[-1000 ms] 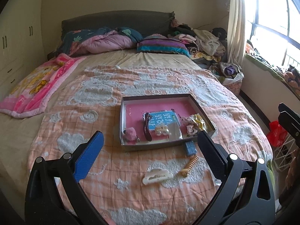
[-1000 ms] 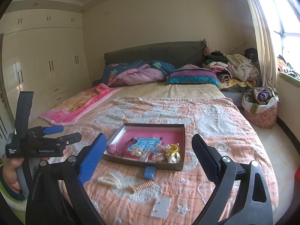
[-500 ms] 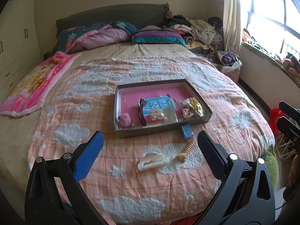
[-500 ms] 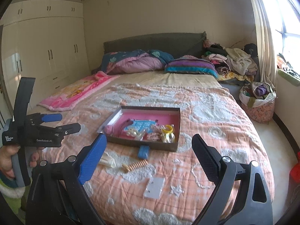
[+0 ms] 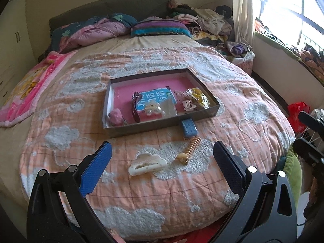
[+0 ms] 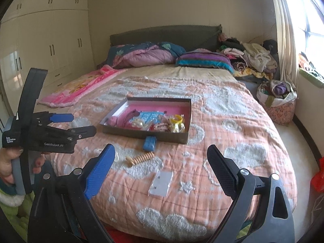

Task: Organize jewelry
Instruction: 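Withdraw both tools from the box toward the blue case and earring card, then grasp the blue square case with the left tool while the right tool grasps the earring card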

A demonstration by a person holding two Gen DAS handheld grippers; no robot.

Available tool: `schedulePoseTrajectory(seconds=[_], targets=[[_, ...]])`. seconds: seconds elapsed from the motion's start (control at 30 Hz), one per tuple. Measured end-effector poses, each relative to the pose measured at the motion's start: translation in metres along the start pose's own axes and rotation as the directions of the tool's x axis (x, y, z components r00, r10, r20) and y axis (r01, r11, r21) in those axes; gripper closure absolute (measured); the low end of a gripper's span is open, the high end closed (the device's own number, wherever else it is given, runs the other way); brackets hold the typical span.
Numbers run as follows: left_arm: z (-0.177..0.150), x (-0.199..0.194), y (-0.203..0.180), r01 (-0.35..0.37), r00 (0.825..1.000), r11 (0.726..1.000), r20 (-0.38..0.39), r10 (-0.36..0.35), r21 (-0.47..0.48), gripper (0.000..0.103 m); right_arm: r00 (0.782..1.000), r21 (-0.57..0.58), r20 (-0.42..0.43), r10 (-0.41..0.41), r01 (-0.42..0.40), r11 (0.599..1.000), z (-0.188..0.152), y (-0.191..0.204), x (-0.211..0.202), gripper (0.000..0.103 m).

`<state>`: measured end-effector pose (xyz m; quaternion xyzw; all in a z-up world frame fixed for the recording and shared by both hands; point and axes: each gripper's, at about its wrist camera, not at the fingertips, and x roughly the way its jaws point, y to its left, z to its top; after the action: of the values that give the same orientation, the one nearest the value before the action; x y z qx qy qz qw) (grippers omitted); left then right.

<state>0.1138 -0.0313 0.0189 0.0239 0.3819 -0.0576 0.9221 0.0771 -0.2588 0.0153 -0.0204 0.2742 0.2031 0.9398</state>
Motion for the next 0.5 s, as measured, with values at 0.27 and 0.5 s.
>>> schedulePoseTrajectory(seconds=[0.27,0.5], targets=[[0.0,0.023,-0.007,0.016,0.999,1.0,-0.031,-0.015,0.006,0.01,0.998,0.006,-0.064,0.009,-0.008,1.0,-0.017,0.0,0.023,0.011],[0.008,0.054,-0.016,0.038,0.997,0.999,-0.064,-0.036,0.024,0.01,0.992,0.057,-0.121,0.018,-0.011,0.998,-0.033,-0.004,0.047,0.011]])
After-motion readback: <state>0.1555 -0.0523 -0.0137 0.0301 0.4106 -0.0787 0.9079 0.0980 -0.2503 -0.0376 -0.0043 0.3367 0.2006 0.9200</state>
